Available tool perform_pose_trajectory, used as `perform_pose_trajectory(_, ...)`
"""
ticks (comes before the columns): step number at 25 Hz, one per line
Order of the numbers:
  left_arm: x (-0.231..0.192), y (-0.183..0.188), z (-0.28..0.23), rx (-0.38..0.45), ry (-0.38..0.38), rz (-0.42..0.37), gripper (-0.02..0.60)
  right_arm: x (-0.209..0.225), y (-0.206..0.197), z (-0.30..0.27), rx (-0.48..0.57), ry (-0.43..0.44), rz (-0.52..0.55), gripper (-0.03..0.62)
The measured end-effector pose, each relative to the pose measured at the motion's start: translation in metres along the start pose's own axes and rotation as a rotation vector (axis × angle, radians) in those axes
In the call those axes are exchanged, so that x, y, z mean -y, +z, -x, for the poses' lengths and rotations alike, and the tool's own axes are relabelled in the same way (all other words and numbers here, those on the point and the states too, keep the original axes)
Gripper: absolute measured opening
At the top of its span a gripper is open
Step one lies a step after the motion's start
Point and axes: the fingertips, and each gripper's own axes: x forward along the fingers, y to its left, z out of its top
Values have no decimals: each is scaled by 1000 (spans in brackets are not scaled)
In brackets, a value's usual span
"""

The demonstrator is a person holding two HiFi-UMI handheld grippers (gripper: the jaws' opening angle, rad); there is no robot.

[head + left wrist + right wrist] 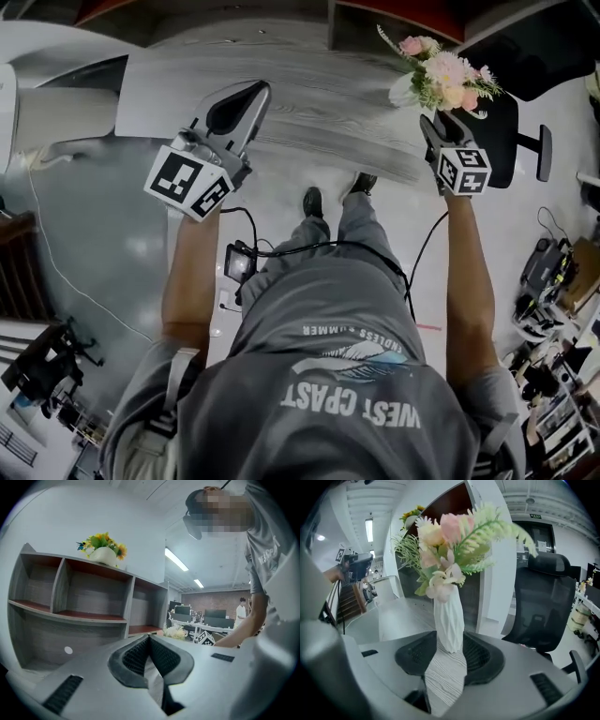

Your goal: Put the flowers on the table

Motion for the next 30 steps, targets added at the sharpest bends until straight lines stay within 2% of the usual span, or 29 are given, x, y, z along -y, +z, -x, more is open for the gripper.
perform_pose_trajectory(4,2,3,5,4,-11,-16,15,1,5,23,-2,-26,9,95)
perform_pose_trajectory(8,7,11,10,18,-24,-27,15,-7,19,46,27,-43,16,53)
perform_pose_trajectory(12,10,19,14,36,-29,-42,15,-19,41,74,85,-51,15,44)
perform_pose_trajectory(16,10,27,19,53,-35,-56,15,-33,79,105,186,-45,-3,37)
perform_pose_trajectory(30,22,47,39,72,-73,-73,15,-112,193,205,405,56,101,28)
